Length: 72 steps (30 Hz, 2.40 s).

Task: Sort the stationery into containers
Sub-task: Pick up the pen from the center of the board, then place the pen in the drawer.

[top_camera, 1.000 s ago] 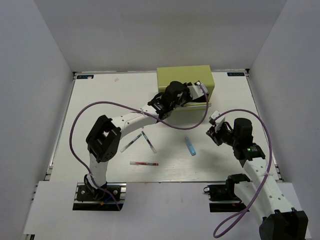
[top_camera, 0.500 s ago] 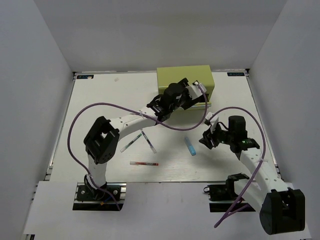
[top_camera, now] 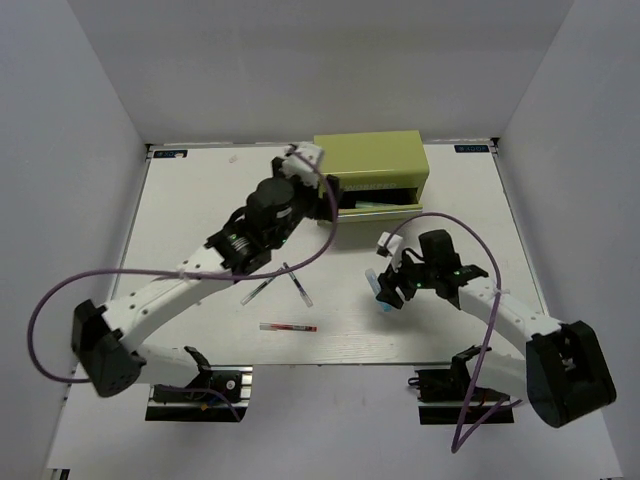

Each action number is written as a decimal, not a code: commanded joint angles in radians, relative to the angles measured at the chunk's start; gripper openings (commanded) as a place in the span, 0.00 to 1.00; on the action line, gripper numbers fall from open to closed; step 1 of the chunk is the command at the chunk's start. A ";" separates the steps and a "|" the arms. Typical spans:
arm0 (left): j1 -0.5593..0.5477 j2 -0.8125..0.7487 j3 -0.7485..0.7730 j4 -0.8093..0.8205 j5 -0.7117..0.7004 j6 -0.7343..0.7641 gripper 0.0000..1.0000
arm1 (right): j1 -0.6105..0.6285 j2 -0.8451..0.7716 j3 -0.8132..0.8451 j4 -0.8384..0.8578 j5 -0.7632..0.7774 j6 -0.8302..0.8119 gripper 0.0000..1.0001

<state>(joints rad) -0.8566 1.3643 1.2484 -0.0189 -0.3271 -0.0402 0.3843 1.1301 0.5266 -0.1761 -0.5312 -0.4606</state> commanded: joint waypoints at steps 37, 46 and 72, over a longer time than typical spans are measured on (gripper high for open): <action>0.005 -0.030 -0.362 -0.624 -0.101 -0.390 1.00 | 0.180 0.040 0.438 0.042 0.176 -0.237 0.15; 0.014 -0.021 -0.351 -0.656 -0.101 -0.280 1.00 | 0.117 0.261 0.624 0.139 0.243 -0.458 0.12; 0.044 -0.016 -0.311 -0.561 0.042 -0.253 0.04 | 0.004 0.419 0.857 -0.425 -0.159 -0.728 0.00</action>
<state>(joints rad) -0.8146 1.3998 0.9123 -0.6376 -0.3500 -0.2955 0.3962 1.5646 1.3224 -0.3832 -0.5331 -1.0870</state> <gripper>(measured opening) 0.113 0.010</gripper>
